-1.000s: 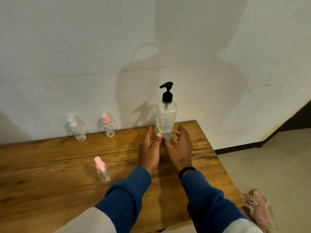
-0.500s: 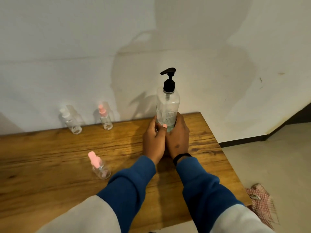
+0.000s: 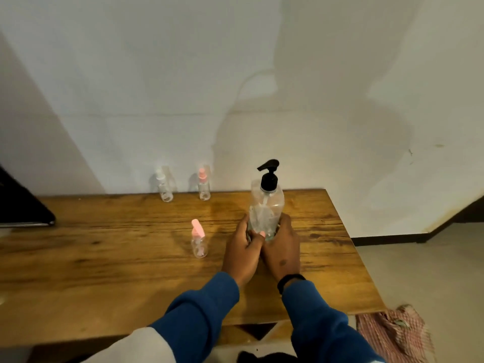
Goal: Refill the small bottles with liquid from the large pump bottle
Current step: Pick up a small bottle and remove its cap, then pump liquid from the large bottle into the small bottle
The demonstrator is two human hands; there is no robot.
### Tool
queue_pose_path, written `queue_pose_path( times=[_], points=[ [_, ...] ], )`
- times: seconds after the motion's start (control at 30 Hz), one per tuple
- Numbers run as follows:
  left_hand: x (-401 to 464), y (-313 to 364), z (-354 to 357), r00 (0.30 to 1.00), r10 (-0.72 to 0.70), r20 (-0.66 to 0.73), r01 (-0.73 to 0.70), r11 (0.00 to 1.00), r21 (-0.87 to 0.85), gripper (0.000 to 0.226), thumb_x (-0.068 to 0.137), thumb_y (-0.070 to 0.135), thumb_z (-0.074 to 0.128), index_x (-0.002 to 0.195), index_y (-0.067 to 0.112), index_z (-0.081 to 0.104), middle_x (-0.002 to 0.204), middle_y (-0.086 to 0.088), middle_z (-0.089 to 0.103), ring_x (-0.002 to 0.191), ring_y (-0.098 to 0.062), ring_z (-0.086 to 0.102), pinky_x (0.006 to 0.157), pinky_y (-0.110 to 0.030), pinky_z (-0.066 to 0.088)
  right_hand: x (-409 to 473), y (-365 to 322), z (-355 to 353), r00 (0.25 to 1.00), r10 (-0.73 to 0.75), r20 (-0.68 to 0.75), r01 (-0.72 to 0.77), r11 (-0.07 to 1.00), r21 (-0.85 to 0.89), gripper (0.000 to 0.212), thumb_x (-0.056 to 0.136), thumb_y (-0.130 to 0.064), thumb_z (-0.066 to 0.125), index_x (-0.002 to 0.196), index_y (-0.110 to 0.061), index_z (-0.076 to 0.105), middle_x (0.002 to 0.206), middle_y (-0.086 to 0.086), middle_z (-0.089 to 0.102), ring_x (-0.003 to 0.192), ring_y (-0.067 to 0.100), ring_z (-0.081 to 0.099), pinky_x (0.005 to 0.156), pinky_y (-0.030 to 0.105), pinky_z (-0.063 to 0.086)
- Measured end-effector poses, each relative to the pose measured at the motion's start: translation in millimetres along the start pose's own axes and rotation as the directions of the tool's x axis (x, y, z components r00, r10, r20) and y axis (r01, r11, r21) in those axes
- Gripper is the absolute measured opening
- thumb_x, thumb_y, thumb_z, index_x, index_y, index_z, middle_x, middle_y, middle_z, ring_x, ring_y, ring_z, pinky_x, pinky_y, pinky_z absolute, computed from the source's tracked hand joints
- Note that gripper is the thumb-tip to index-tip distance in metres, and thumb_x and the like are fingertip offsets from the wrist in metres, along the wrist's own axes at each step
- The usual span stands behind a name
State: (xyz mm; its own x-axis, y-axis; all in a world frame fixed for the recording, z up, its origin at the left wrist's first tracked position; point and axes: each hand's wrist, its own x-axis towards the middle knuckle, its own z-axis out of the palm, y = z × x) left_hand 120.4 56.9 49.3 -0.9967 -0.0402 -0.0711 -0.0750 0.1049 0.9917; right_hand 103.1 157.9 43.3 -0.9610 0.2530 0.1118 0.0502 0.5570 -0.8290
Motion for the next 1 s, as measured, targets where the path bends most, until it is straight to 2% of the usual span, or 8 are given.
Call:
queue_pose_path(
  times=[0.13,0.4,0.67,0.73,0.8,0.87,0.97,1.0],
  points=[
    [-24,0,-16,0.999,-0.037,0.018,0.036,0.998,0.056,0.055,0.095,0.019,0.061,0.146,0.031,0.044,0.122,0.016,0.064,0.113,-0.001,0.061,0.096,-0.030,0.054,-30,-10,-3,1.000,-0.017,0.016,0.017,0.999,-0.034,0.049,0.080,-0.049,0.071,0.115,-0.024,0.049,0.097,-0.006,0.066,0.084,0.015,0.064,0.067,0.038,0.057],
    [-45,4,-34,0.990,-0.108,0.096,0.099,0.991,0.095,0.064,0.092,0.018,0.062,0.151,0.032,0.038,0.129,0.013,0.062,0.119,-0.003,0.058,0.103,-0.034,0.050,-56,-26,-7,0.998,-0.014,0.056,0.015,1.000,-0.024,0.050,0.082,-0.048,0.069,0.120,-0.022,0.049,0.105,-0.003,0.065,0.088,0.015,0.061,0.070,0.029,0.051],
    [-49,10,-45,0.986,-0.105,0.130,0.088,0.987,0.133,0.064,0.087,0.024,0.066,0.145,0.037,0.042,0.129,0.014,0.061,0.123,-0.005,0.056,0.107,-0.039,0.047,-58,-32,-11,0.996,0.006,0.083,0.000,0.997,-0.072,0.048,0.084,-0.047,0.068,0.119,-0.023,0.046,0.105,-0.001,0.066,0.092,0.019,0.064,0.073,0.034,0.055],
    [-51,12,-47,0.985,-0.105,0.138,0.089,0.989,0.122,0.063,0.084,0.027,0.066,0.141,0.043,0.042,0.128,0.018,0.061,0.123,-0.004,0.056,0.106,-0.036,0.048,-61,-34,-12,0.996,0.009,0.083,-0.002,0.997,-0.082,0.047,0.083,-0.042,0.070,0.119,-0.022,0.049,0.105,-0.001,0.066,0.093,0.019,0.065,0.074,0.035,0.056],
    [-56,18,-52,0.989,-0.071,0.127,0.058,0.993,0.106,0.058,0.091,0.021,0.066,0.139,0.041,0.041,0.121,0.029,0.055,0.119,0.004,0.054,0.099,-0.020,0.048,-64,-36,-14,0.996,0.037,0.079,-0.030,0.995,-0.094,0.043,0.080,-0.039,0.074,0.113,-0.021,0.054,0.099,-0.004,0.065,0.091,0.017,0.065,0.069,0.029,0.053],
    [-64,26,-62,0.996,-0.032,0.083,0.024,0.995,0.093,0.042,0.094,0.015,0.065,0.127,0.039,0.051,0.114,0.028,0.058,0.109,0.008,0.055,0.088,-0.011,0.048,-69,-38,-19,0.994,0.085,0.070,-0.075,0.987,-0.142,0.041,0.079,-0.040,0.076,0.108,-0.017,0.058,0.096,-0.004,0.064,0.085,0.013,0.060,0.062,0.020,0.044],
    [-79,33,-82,0.997,0.031,-0.064,-0.029,0.999,0.030,0.010,0.093,0.017,0.068,0.094,0.025,0.074,0.090,0.005,0.075,0.090,-0.016,0.071,0.079,-0.033,0.059,-80,-40,-24,0.986,0.158,0.055,-0.144,0.967,-0.208,0.035,0.081,-0.036,0.074,0.104,-0.012,0.064,0.096,0.000,0.067,0.080,0.010,0.054,0.061,0.019,0.041],
    [-84,35,-88,0.991,0.051,-0.121,-0.053,0.999,-0.012,0.010,0.093,0.015,0.067,0.086,0.018,0.075,0.081,-0.002,0.075,0.080,-0.021,0.071,0.073,-0.035,0.059,-84,-42,-23,0.984,0.163,0.068,-0.146,0.968,-0.204,0.032,0.081,-0.035,0.073,0.102,-0.012,0.066,0.095,-0.001,0.068,0.081,0.010,0.057,0.062,0.019,0.045]
  ],
)
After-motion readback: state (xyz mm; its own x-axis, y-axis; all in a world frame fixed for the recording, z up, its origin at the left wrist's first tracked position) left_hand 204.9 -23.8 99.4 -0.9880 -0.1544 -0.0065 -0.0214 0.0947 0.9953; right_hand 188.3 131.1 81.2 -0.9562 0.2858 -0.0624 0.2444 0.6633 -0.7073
